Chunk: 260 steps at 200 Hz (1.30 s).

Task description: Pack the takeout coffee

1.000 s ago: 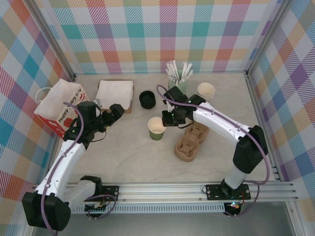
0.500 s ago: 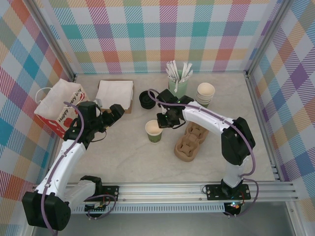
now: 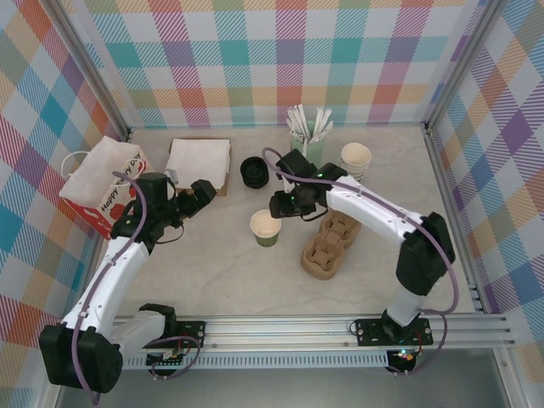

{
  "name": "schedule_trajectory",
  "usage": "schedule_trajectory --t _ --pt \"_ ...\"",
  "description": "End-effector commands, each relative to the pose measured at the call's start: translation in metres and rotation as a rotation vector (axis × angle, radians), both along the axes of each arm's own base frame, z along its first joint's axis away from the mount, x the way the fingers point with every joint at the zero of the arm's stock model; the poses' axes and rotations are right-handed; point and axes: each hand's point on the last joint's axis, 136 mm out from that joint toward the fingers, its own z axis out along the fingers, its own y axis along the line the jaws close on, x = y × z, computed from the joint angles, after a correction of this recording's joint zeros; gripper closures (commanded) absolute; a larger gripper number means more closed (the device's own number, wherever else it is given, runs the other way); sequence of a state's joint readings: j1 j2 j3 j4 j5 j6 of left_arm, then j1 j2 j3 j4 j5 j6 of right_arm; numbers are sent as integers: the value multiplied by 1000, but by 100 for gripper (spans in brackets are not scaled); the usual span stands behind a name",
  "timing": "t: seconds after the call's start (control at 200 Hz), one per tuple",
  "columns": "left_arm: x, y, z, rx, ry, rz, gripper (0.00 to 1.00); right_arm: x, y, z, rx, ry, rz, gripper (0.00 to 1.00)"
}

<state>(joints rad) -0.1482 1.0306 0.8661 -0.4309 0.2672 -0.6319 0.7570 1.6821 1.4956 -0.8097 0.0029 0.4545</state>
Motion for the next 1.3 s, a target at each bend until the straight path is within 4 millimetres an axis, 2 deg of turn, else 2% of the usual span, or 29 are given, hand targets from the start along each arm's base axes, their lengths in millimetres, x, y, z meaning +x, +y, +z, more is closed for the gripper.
schedule_trajectory --t 0.0,0.275,0.445,0.78,1.07,1.295 --pt "5 -4 8 51 -10 -35 0 -12 -17 35 18 -78 -5 42" --pt "28 -22 1 170 35 -125 0 -36 -49 65 51 -159 -27 15" --pt "47 -39 -7 256 80 -191 0 -52 -63 68 101 -186 -39 0" --pt "99 -84 -41 411 220 -269 0 -69 -96 49 59 -180 -125 0" --pt "147 -105 -81 539 328 -269 0 -73 -106 37 28 -168 -151 0" --pt "172 -127 -94 499 319 -310 0 -75 -110 29 5 -156 -158 0"
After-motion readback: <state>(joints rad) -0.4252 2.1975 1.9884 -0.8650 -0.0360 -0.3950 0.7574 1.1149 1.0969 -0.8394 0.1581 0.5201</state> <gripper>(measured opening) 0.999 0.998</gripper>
